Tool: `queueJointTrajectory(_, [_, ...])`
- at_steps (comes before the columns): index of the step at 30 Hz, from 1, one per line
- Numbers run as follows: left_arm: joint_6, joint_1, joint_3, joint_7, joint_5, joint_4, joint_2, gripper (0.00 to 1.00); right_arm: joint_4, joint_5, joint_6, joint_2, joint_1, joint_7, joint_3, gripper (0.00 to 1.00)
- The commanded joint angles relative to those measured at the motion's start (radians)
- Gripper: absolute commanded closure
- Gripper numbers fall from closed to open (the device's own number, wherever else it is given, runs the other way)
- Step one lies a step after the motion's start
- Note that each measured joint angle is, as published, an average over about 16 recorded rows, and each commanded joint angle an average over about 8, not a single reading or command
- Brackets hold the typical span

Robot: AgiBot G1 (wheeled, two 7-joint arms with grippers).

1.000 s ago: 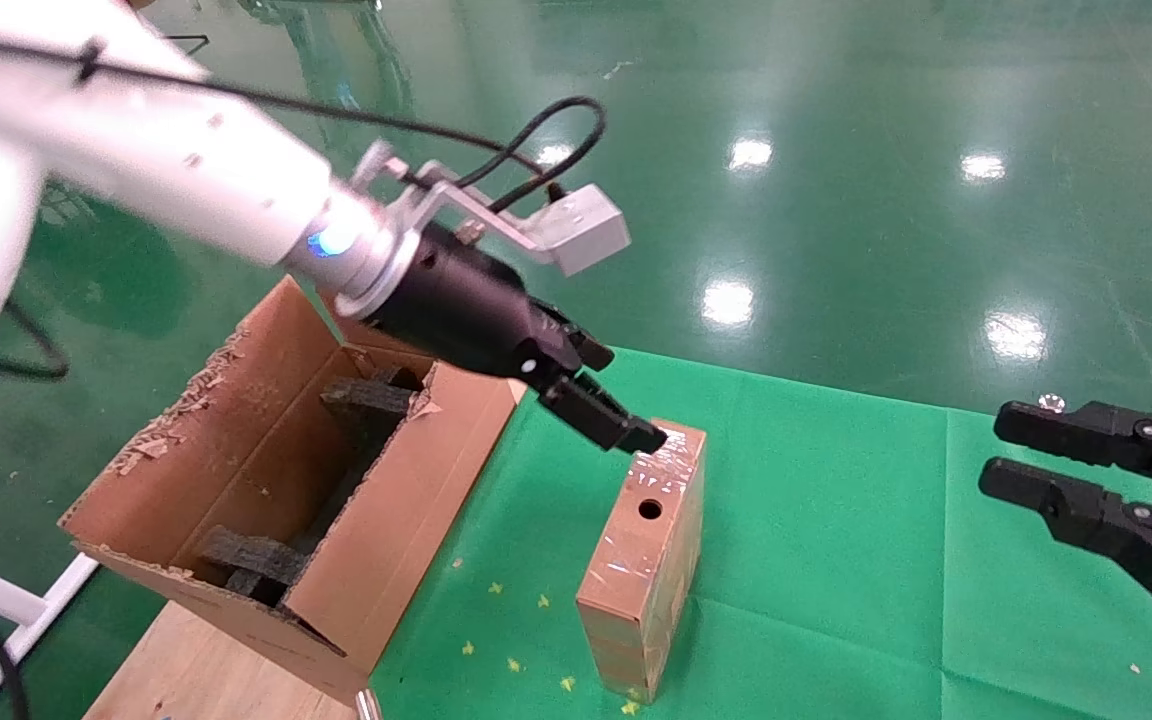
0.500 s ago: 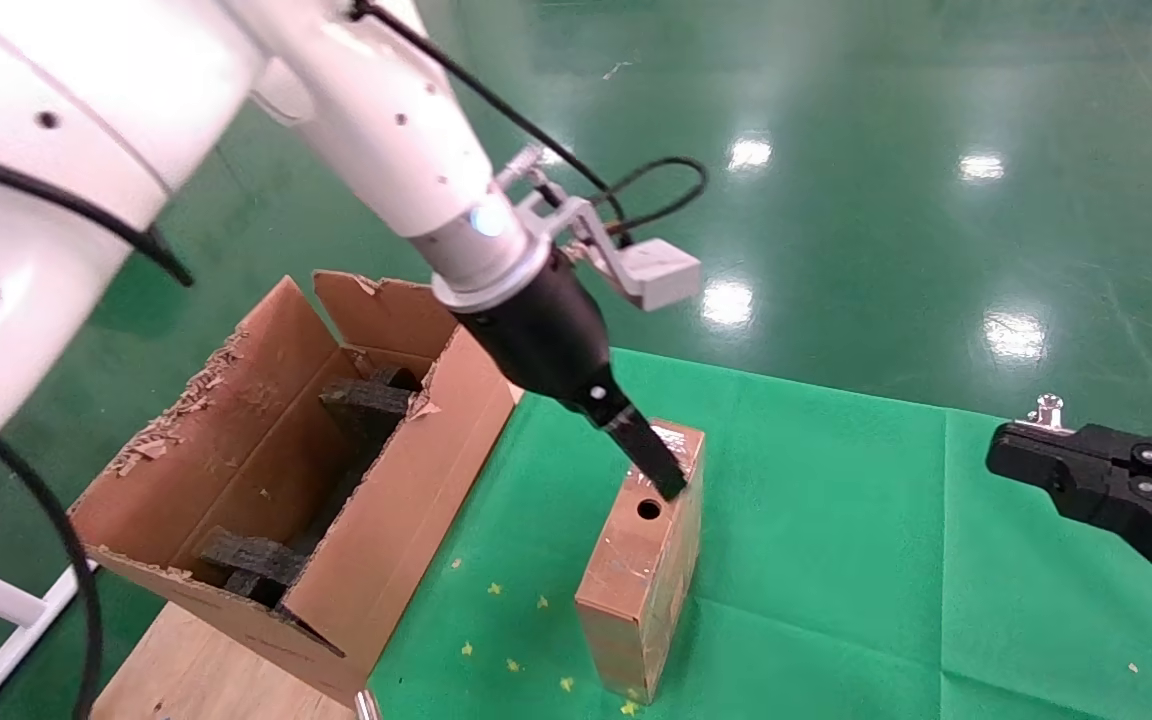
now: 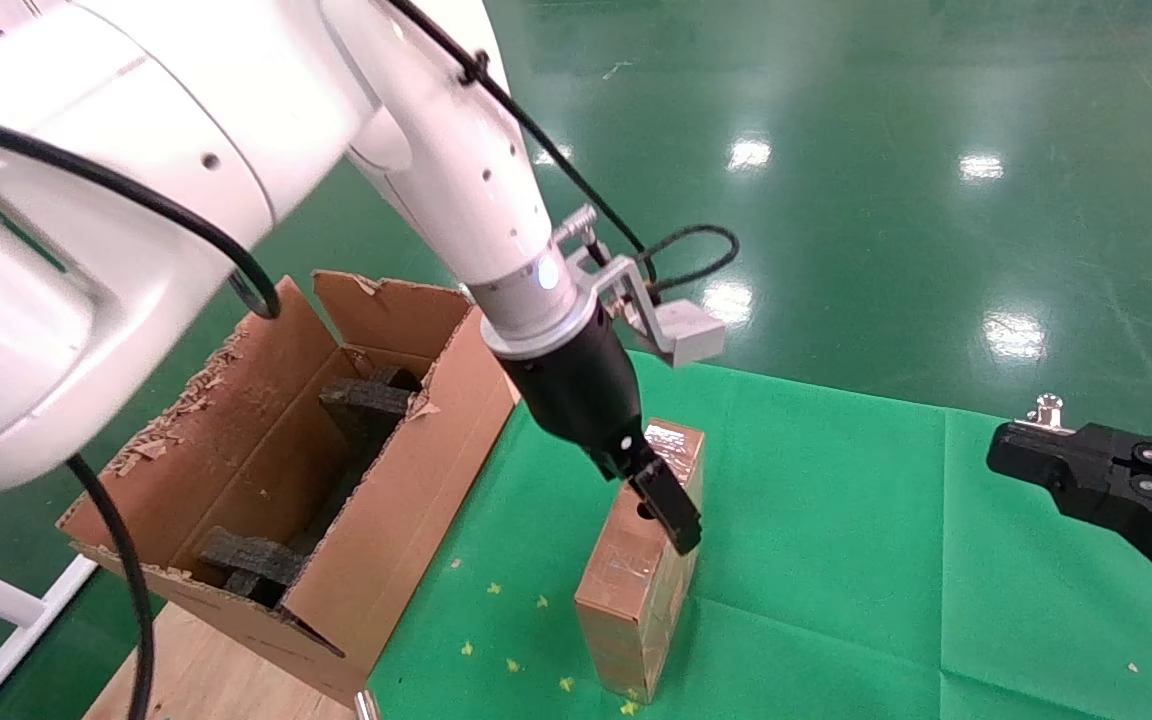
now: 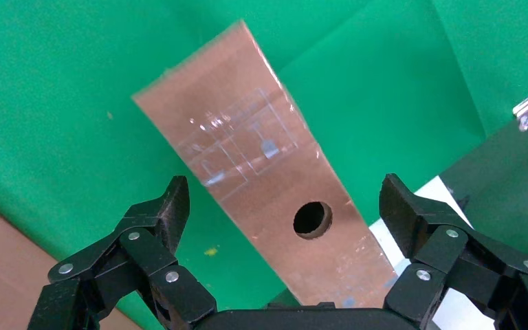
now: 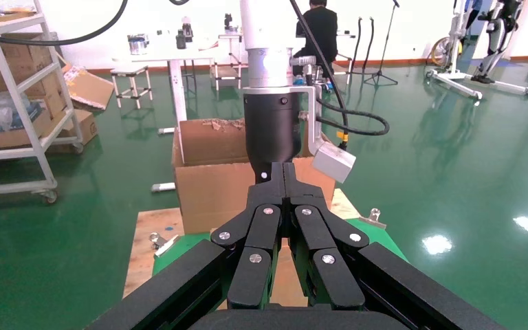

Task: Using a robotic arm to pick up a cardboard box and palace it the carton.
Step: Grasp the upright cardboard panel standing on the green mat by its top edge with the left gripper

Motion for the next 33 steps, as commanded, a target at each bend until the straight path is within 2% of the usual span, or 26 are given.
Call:
queueJointTrajectory(1, [-0.003,0.006,0.015,-0.002,-0.006,0.006,0.004,0.0,0.0,0.0,0.0,0.0,0.0,0.0,0.0,1.0])
queueJointTrajectory(7, [-0.026,0.006,0.033,0.021,-0.009,-0.005,0.007,0.0,0.0,0.0,0.0,0.0,0.0,0.0,0.0,1.0])
queueJointTrajectory(9, [-0.033,0.005,0.036,0.028,-0.01,-0.008,0.008,0.0,0.0,0.0,0.0,0.0,0.0,0.0,0.0,0.93])
queueJointTrajectory(10, [-0.034,0.005,0.037,0.03,-0.009,-0.008,0.009,0.0,0.0,0.0,0.0,0.0,0.0,0.0,0.0,0.84])
queueJointTrajectory(11, [-0.036,0.005,0.038,0.032,-0.01,-0.009,0.009,0.06,0.0,0.0,0.0,0.0,0.0,0.0,0.0,0.71])
queueJointTrajectory(12, [-0.038,0.005,0.039,0.033,-0.009,-0.009,0.01,0.15,0.0,0.0,0.0,0.0,0.0,0.0,0.0,0.59])
queueJointTrajectory(15, [-0.039,0.004,0.038,0.032,-0.009,-0.011,0.009,0.53,0.0,0.0,0.0,0.0,0.0,0.0,0.0,0.22])
queueJointTrajectory(17, [-0.038,0.004,0.037,0.03,-0.009,-0.01,0.009,0.78,0.0,0.0,0.0,0.0,0.0,0.0,0.0,0.04])
queueJointTrajectory(18, [-0.037,0.004,0.036,0.03,-0.009,-0.01,0.008,0.9,0.0,0.0,0.0,0.0,0.0,0.0,0.0,0.0])
queueJointTrajectory(19, [-0.036,0.004,0.035,0.029,-0.009,-0.01,0.008,0.98,0.0,0.0,0.0,0.0,0.0,0.0,0.0,0.0])
queueJointTrajectory(20, [-0.036,0.004,0.035,0.028,-0.009,-0.01,0.008,1.0,0.0,0.0,0.0,0.0,0.0,0.0,0.0,0.0])
queueJointTrajectory(33, [-0.031,0.004,0.031,0.024,-0.009,-0.009,0.005,1.0,0.0,0.0,0.0,0.0,0.0,0.0,0.0,0.0])
